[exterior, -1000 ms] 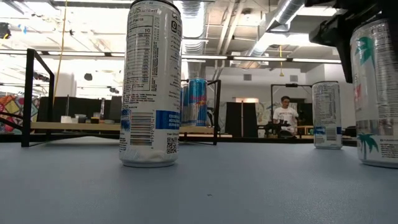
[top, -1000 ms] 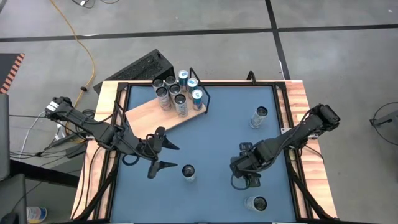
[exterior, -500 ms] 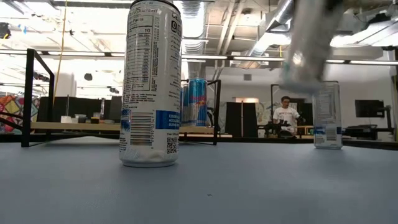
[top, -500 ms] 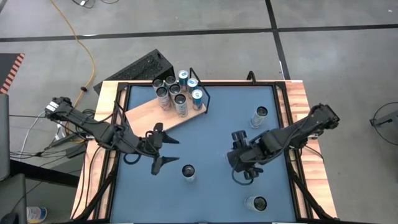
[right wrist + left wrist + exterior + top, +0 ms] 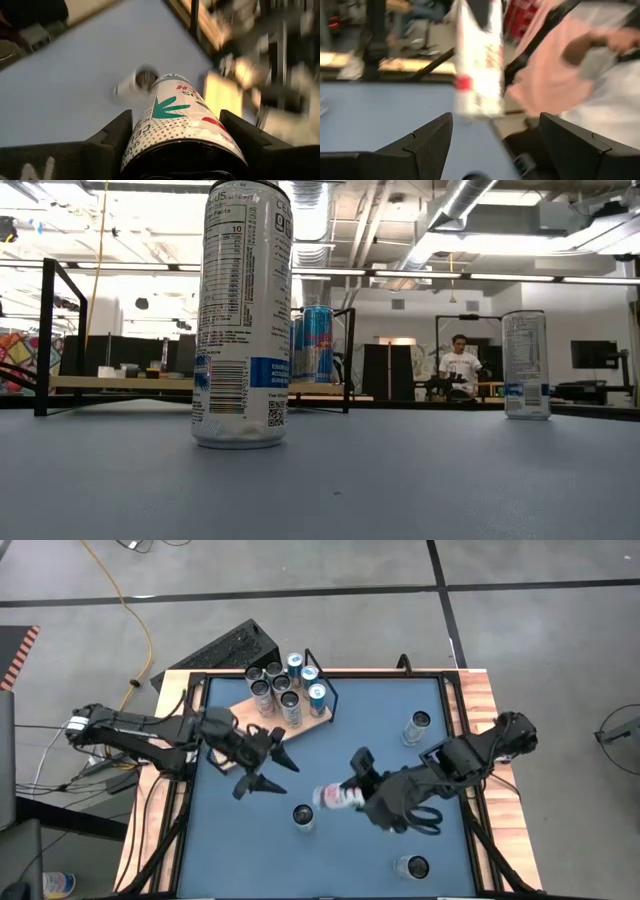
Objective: Place canned beverage on shelf
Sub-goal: Put the white and pink soda can on the shelf aligned with the other white and pink soda cans
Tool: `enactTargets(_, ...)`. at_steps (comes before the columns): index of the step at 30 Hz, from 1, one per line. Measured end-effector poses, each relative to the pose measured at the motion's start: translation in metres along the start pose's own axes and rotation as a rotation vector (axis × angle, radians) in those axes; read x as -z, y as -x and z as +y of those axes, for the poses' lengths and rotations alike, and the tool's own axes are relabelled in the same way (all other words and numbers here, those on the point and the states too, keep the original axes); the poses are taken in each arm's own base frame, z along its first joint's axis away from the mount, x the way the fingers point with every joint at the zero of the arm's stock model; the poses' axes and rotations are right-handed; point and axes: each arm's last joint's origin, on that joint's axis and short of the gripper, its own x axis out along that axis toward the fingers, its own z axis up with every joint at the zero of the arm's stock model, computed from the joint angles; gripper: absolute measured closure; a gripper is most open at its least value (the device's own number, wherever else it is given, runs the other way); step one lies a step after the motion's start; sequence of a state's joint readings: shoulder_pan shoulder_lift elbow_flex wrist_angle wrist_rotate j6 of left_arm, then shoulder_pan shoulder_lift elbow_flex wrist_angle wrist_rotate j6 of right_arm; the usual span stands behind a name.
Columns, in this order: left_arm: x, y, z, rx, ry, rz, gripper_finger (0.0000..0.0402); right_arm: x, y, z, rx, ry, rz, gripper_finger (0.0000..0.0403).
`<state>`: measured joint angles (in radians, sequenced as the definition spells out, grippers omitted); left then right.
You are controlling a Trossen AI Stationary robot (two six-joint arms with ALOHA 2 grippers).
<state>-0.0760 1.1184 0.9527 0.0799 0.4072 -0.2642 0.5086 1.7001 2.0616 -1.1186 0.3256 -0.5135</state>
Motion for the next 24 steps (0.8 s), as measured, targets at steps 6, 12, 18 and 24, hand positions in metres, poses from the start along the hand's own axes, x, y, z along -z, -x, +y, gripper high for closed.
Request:
enactTargets(6, -0.014, -0.004, 0.007, 0.296, 0.081, -0.069, 0.0117, -0.020, 0.000, 0.003, 0.043, 0.231, -0.124, 0.0170)
enactTargets(12, -0.011, -0.029, 0.013, 0.512, 0.209, -0.071, 0.0117, -0.029, -0.009, 0.003, 0.074, 0.374, -0.178, 0.0170)
enactTargets(18, 0.001, -0.050, 0.028, 0.592, 0.366, -0.020, 0.0117, -0.038, -0.009, 0.008, 0.050, 0.499, -0.287, 0.0170)
enactTargets(24, 0.012, -0.065, 0.036, 0.645, 0.444, -0.007, 0.0117, -0.041, -0.009, 0.007, 0.036, 0.553, -0.357, 0.0170)
